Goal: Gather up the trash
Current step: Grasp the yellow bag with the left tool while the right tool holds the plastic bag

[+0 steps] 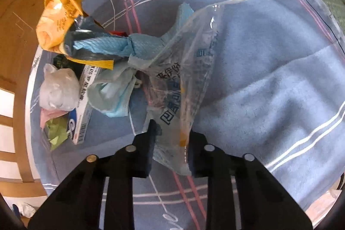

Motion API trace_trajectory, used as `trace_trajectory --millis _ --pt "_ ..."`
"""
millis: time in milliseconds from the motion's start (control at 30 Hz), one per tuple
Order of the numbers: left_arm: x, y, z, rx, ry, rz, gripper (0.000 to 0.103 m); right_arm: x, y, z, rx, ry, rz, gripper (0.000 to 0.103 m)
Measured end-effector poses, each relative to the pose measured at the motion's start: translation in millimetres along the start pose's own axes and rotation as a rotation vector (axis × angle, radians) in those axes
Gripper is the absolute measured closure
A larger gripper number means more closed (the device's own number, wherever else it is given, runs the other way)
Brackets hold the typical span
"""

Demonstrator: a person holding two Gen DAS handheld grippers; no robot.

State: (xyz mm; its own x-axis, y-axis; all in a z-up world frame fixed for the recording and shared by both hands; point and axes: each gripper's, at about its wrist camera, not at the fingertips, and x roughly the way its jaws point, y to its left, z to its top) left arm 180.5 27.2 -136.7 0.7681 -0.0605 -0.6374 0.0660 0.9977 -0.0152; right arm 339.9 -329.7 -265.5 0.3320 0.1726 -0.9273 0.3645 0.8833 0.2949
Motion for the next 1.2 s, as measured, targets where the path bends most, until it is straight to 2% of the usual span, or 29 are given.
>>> trace_trajectory --millis 100,267,333,467,567,733,800,967,1100,1200 --pt "1 -7 -1 0.019 -0.006 -0.001 0.015 -26 -3 -12 -0.005 -0.031 0.059 0.086" --pt "21 -26 -1 0.067 0.024 -0.050 0.015 -83 -23 -48 -0.017 -0.111 0.125 0.086" --pt "35 -36 -1 0.097 0.043 -0.089 0.015 -96 -32 -61 -0.014 -0.128 0.137 0.086" --pt "66 -61 7 0.151 0.071 -0.110 0.015 -109 -54 -86 0.013 -0.134 0.163 0.086" --pt "82 -87 30 0.180 0.035 -0.138 0.015 -114 -71 -100 0.043 -0.148 0.167 0.086" --pt "126 -132 82 0.177 0.023 -0.250 0.015 -133 -97 -116 0.105 -0.192 0.210 0.086" --pt "146 -146 98 0.157 0.032 -0.244 0.015 -139 -110 -122 0.135 -0.213 0.222 0.086" --pt "209 -179 130 0.084 0.124 -0.243 0.015 -147 -134 -131 0.188 -0.232 0.249 0.086" --pt "232 -202 140 0.061 0.135 -0.226 0.015 -148 -146 -132 0.211 -0.235 0.267 0.086" --pt "236 -217 137 0.083 0.134 -0.219 0.015 -149 -150 -132 0.216 -0.239 0.283 0.086"
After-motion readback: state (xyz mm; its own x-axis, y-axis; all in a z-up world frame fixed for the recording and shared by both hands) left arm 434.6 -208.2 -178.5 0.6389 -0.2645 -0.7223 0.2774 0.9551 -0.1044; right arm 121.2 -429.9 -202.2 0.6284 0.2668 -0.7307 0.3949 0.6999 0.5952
